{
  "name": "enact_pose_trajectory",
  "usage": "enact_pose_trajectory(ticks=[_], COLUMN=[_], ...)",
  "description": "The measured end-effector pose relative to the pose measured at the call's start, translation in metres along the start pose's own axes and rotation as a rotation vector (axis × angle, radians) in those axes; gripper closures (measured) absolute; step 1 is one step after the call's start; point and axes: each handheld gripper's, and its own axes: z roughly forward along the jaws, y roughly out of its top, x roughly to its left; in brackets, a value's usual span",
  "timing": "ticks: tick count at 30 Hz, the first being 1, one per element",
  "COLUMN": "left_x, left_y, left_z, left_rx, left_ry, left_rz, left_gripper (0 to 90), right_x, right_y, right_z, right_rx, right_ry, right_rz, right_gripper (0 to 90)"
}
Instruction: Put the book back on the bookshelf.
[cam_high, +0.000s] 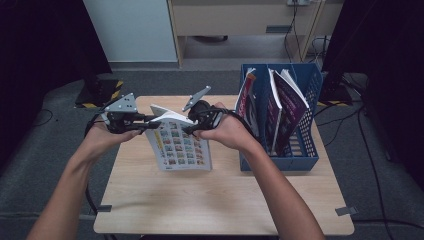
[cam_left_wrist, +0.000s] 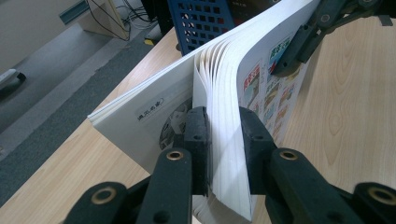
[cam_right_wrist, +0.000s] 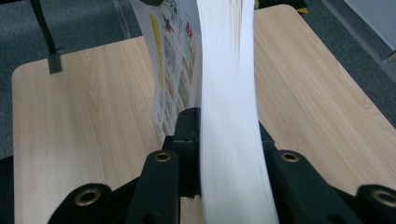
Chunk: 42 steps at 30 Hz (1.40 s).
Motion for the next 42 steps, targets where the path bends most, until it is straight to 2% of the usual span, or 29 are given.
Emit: enact_pose_trajectory(ticks=[4, 7, 10, 15, 19, 24, 27, 31, 35, 37, 42], left_x=[0.000, 0.000, 0.002, 0.005, 0.007, 0.010, 0.011, 0.011, 0.010, 0.010, 0.011], left_y=[0.000, -0.003, -0.007, -0.013, -0.018, -0.026, -0.033, -0.044, -0.058, -0.061, -0.065], left_z=[0.000, 0.000, 0.001, 0.002, 0.002, -0.004, -0.007, -0.007, 0.001, 0.006, 0.013], left_rx=[-0.004, -0.016, -0.031, -0.023, -0.015, -0.033, -0.037, -0.043, -0.006, 0.014, 0.017], left_ry=[0.003, 0.023, 0.053, 0.106, 0.131, 0.159, 0.176, 0.183, 0.192, 0.200, 0.194], left_rz=[-0.001, -0.014, -0.033, -0.059, -0.078, -0.111, -0.134, -0.152, -0.158, -0.161, -0.173], left_gripper=[74.8, 69.4, 60.7, 43.5, 29.9, 18.8, 9.6, 6.0, 4.7, 4.6, 4.5], right_x=[0.002, 0.004, 0.006, 0.008, 0.006, 0.008, 0.008, 0.005, 0.001, -0.002, -0.008], right_y=[0.000, 0.000, 0.000, 0.001, 0.001, 0.001, -0.001, -0.006, -0.009, -0.011, -0.018], right_z=[0.000, 0.000, 0.000, 0.000, -0.002, -0.007, -0.011, -0.017, -0.024, -0.027, -0.029], right_rx=[0.002, -0.003, -0.006, -0.008, -0.010, -0.023, -0.032, -0.033, -0.031, -0.028, -0.038], right_ry=[-0.009, -0.023, -0.029, -0.020, -0.015, -0.015, -0.006, -0.002, -0.002, -0.001, -0.006], right_rz=[0.006, 0.005, 0.004, 0.004, 0.026, 0.007, 0.014, 0.013, 0.023, 0.036, 0.042], right_gripper=[73.2, 73.5, 73.7, 73.8, 73.9, 73.9, 74.0, 74.0, 74.0, 74.0, 74.0])
